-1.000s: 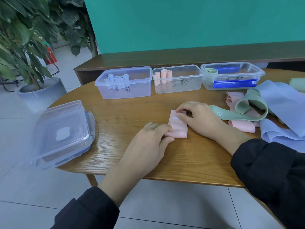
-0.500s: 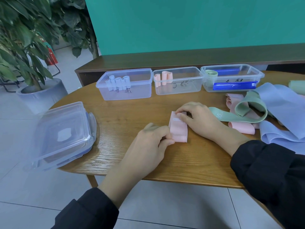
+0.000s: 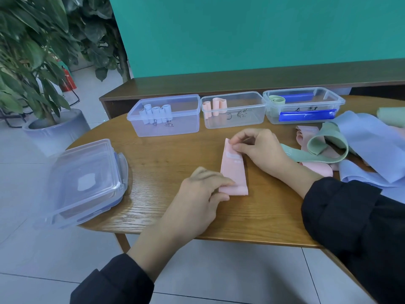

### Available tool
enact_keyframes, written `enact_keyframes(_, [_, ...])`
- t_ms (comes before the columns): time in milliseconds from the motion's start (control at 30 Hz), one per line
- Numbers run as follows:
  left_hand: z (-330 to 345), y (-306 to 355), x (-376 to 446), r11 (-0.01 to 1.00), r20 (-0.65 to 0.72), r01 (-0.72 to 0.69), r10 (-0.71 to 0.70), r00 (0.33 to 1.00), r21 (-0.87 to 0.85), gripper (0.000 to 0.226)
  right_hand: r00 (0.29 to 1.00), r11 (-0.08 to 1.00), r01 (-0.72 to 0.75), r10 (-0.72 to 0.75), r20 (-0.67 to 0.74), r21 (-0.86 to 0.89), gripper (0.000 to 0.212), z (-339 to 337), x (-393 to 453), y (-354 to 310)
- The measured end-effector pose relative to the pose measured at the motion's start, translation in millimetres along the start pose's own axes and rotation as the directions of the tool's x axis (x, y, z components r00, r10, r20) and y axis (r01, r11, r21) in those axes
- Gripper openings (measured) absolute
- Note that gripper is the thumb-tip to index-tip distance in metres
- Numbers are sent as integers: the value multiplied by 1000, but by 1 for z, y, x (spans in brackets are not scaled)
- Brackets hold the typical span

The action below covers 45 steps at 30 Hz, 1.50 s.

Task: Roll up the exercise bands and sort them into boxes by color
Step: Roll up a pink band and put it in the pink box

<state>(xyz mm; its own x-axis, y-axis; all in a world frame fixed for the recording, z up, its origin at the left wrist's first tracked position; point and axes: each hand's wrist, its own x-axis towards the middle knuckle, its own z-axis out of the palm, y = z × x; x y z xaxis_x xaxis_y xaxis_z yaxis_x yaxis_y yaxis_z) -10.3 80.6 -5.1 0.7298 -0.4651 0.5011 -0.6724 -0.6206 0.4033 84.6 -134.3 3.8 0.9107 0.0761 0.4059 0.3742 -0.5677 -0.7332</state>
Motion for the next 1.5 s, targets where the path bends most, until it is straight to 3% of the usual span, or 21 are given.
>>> enact_keyframes(367, [1, 3, -15, 998, 9, 34, -33, 999, -55, 23, 966, 992, 58, -29, 255, -110, 17, 7, 9, -6])
enact_keyframes(567, [6, 0, -11, 994, 32, -61, 58, 998, 96, 24, 966, 984, 105, -67, 251, -142, 18, 12, 9, 0])
enact_keyframes(800, [3, 0, -5, 988, 22, -103, 101, 995, 115, 54, 967, 983, 113, -75, 245, -144, 18, 13, 9, 1])
enact_keyframes(933, [2, -1, -2, 992, -25, -90, 92, 995, 87, 34, 966, 985, 106, -70, 250, -136, 18, 14, 8, 1])
enact_keyframes(1100, [6, -4, 0, 997, 19, -15, 14, 1000, 82, 22, 966, 987, 98, -63, 251, -129, 18, 15, 8, 0])
enact_keyframes(1267, [7, -8, 5, 996, 87, 44, -51, 995, 77, 25, 966, 986, 107, -73, 248, -129, 18, 14, 8, 0])
enact_keyframes(1500, [14, -8, 14, 988, 29, -39, 36, 999, 147, 27, 966, 988, 100, -68, 248, -117, 19, 14, 9, 1])
